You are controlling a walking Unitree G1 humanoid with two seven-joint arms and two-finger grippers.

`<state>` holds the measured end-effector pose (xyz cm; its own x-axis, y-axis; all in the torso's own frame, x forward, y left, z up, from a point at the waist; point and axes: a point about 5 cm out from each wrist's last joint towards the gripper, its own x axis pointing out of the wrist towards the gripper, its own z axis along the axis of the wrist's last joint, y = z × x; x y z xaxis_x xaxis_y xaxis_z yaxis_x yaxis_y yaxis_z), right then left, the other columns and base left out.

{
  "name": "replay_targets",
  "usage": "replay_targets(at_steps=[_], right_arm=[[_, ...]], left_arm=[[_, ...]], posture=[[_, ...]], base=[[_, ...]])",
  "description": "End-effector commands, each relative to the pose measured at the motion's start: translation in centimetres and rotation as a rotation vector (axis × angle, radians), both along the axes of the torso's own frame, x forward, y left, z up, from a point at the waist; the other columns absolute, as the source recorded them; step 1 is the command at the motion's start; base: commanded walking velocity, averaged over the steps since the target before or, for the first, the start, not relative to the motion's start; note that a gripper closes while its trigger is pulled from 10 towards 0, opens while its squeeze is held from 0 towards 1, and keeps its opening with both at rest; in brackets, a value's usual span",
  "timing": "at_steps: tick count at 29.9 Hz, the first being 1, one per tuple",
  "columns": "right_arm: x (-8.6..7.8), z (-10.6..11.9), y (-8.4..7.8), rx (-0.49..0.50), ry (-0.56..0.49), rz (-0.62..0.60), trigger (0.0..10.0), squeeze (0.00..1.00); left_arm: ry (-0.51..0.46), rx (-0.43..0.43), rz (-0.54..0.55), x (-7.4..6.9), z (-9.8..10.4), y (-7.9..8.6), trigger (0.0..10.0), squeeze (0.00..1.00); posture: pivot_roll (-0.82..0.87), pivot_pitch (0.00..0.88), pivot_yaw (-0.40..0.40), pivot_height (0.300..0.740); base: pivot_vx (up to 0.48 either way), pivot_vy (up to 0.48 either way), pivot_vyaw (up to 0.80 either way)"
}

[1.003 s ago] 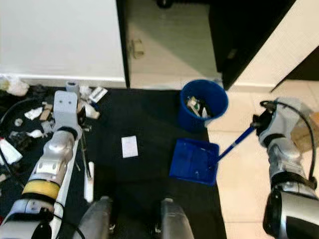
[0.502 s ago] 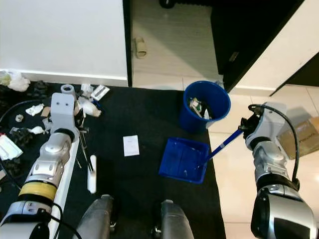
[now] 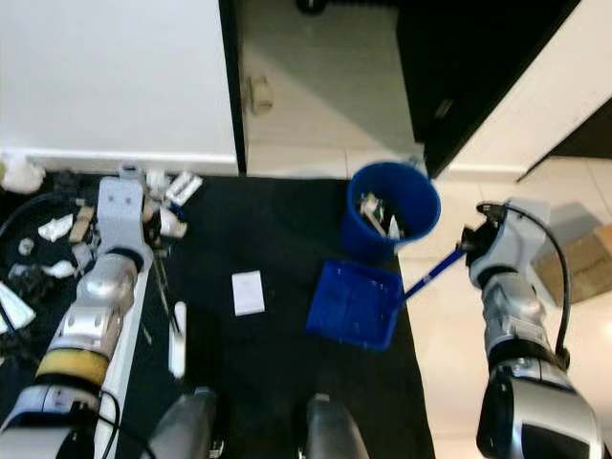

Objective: Sweep floor

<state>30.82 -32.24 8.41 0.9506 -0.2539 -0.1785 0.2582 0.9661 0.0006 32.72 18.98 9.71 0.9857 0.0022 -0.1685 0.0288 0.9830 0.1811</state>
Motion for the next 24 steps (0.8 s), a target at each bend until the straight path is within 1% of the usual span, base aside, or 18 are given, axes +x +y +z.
replay_targets(at_steps=[1, 3, 7, 15, 19, 24], right_arm=[[0.29, 0.63, 0.18, -0.011, -0.046, 0.004, 10.0, 0.0], [0.34, 0.66, 0.26, -0.01, -0.049, 0.007, 10.0, 0.0], [0.41, 0.68, 0.36, -0.01, -0.051, 0.01, 10.0, 0.0], [0.51, 0.66, 0.65, -0.01, -0.055, 0.019, 10.0, 0.0], [0.5, 0.64, 0.69, -0.009, -0.056, 0.021, 10.0, 0.0], [0.39, 0.51, 0.76, -0.008, -0.058, 0.026, 10.0, 0.0]], left_arm=[[-0.018, 0.007, 0.006, -0.25, 0.12, 0.27, 10.0, 0.0], [-0.024, 0.007, 0.01, -0.31, 0.15, 0.28, 10.0, 0.0], [-0.031, 0.005, 0.021, -0.36, 0.18, 0.29, 10.0, 0.0], [-0.091, -0.006, 0.062, -0.39, 0.87, 0.71, 10.0, 0.0], [-0.093, -0.01, 0.073, -0.39, 0.9, 0.85, 10.0, 0.0], [-0.083, 0.007, 0.08, -0.47, 0.68, 0.86, 10.0, 0.0]], posture=[[0.09, 0.151, -0.068, 0.74], [0.09, 0.15, -0.068, 0.74], [0.09, 0.15, -0.068, 0.74], [0.1, 0.145, -0.069, 0.74], [0.1, 0.145, -0.069, 0.74], [0.09, 0.133, -0.069, 0.74]], base=[[0.472, 0.0, 0.0], [0.352, 0.0, 0.0], [0.0, 0.0, 0.0], [0.0, 0.0, 0.0], [0.0, 0.0, 0.0], [0.0, 0.0, 0.0]])
